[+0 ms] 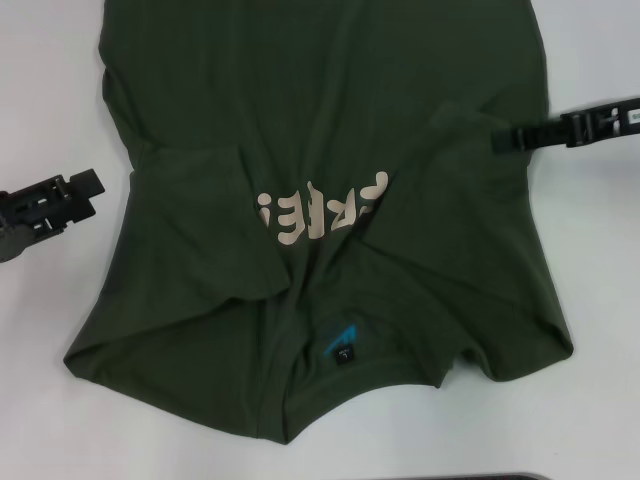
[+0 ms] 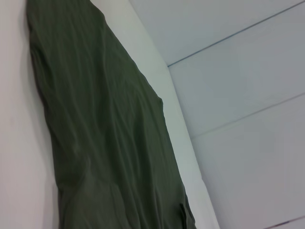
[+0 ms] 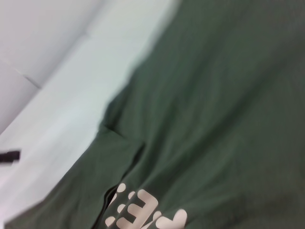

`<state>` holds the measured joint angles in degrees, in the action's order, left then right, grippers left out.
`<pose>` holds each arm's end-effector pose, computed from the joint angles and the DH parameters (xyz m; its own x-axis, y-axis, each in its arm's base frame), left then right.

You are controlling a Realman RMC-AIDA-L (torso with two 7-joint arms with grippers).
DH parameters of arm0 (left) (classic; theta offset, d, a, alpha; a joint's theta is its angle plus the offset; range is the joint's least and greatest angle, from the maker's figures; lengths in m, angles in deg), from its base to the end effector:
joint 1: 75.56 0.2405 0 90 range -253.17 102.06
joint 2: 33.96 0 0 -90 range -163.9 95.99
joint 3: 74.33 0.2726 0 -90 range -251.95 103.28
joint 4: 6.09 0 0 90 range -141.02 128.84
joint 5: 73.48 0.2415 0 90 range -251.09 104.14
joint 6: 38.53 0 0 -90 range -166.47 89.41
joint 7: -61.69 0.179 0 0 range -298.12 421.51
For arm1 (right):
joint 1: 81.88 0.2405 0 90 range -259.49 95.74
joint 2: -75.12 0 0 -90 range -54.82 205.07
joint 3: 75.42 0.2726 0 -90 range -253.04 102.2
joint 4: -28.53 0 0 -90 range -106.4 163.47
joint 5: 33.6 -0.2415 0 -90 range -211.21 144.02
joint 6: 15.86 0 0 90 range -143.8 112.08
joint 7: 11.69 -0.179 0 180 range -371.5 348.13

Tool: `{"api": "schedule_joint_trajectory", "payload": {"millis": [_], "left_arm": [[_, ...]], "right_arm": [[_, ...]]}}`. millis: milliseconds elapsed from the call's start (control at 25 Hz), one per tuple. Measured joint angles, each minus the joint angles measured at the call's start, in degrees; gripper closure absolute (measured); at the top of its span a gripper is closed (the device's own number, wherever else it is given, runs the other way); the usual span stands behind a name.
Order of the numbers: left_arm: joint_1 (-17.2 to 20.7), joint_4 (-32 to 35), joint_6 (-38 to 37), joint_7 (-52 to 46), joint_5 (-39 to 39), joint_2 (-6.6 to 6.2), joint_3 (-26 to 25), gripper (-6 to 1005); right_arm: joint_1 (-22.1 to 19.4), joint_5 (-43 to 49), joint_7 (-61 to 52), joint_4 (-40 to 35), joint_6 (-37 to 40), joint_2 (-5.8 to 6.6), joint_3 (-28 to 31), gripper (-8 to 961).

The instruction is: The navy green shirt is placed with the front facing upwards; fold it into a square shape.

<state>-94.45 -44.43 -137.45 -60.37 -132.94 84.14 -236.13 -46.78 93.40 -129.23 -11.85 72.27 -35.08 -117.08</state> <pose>-0.3659 0.2986 0.0170 -0.0417 0.8034 0.5940 0.9242 -0.1949 0.3284 0.3059 0.4090 0.0229 0.5532 -0.7746 -0.3065 -0.8270 -0.5548 -0.0908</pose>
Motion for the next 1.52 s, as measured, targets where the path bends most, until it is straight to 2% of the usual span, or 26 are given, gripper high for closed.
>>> {"api": "schedule_joint_trajectory", "payload": {"millis": [80, 160, 240, 360, 480, 680, 720, 800, 1000, 1040, 1120, 1280, 1520], "left_arm": [[0.00, -0.18, -0.61, 1.40, 0.07, -0.21, 0.19, 344], [0.00, -0.31, -2.20, 4.51, 0.10, -0.46, 0.19, 344], [0.08, -0.44, -4.52, 8.65, -0.09, -0.53, -0.15, 344], [0.99, -0.68, -6.26, 15.76, -0.84, -0.39, -0.52, 343], [2.65, -1.28, -6.41, 21.64, -0.88, 0.06, -0.25, 343], [6.03, -1.43, -10.29, 27.15, -0.35, 0.15, 0.09, 343], [7.23, -1.38, -11.11, 24.56, 0.28, -0.41, 0.10, 343], [7.57, -1.23, -11.13, 22.75, 0.83, -0.76, 0.10, 349], [10.24, 0.03, -11.50, 6.02, 3.26, -3.95, -0.21, 363], [10.89, -0.32, -12.24, 0.06, 3.35, -4.58, -0.05, 366], [10.89, -0.32, -12.24, 0.06, 3.35, -4.58, -0.05, 372], [9.92, -0.59, -10.88, -8.40, 7.60, -4.91, 0.30, 384], [6.87, 0.05, -8.41, -9.22, 15.17, -3.86, 0.32, 403]], "right_arm": [[-4.60, -3.23, 12.79, -6.28, 0.27, -3.49, 1.80, 337], [-10.14, -7.64, 25.36, -13.36, -1.07, -8.18, 3.65, 335], [-13.70, -13.20, 32.55, -15.95, -2.22, -10.09, 4.40, 333], [-16.06, -20.20, 36.21, -13.95, -0.21, -9.17, 4.38, 302], [-16.70, -19.85, 33.30, -13.34, 4.25, -8.49, 5.07, 258], [-17.36, -18.44, 24.68, -11.60, 10.26, -8.32, 6.30, 184], [-17.60, -18.32, 22.46, -9.90, 11.21, -8.11, 6.70, 169], [-17.73, -18.13, 21.35, -9.04, 11.52, -7.90, 7.03, 172], [-17.73, -14.98, 17.47, -7.84, 13.28, -6.86, 7.52, 177], [-17.60, -14.48, 16.73, -7.77, 13.65, -6.70, 7.60, 177], [-17.47, -14.07, 15.73, -7.63, 14.06, -6.36, 7.78, 177], [-17.63, -14.02, 15.40, -7.43, 13.97, -6.10, 9.09, 176], [-18.52, -13.97, 14.81, -6.95, 14.22, -5.56, 9.81, 177]]}}
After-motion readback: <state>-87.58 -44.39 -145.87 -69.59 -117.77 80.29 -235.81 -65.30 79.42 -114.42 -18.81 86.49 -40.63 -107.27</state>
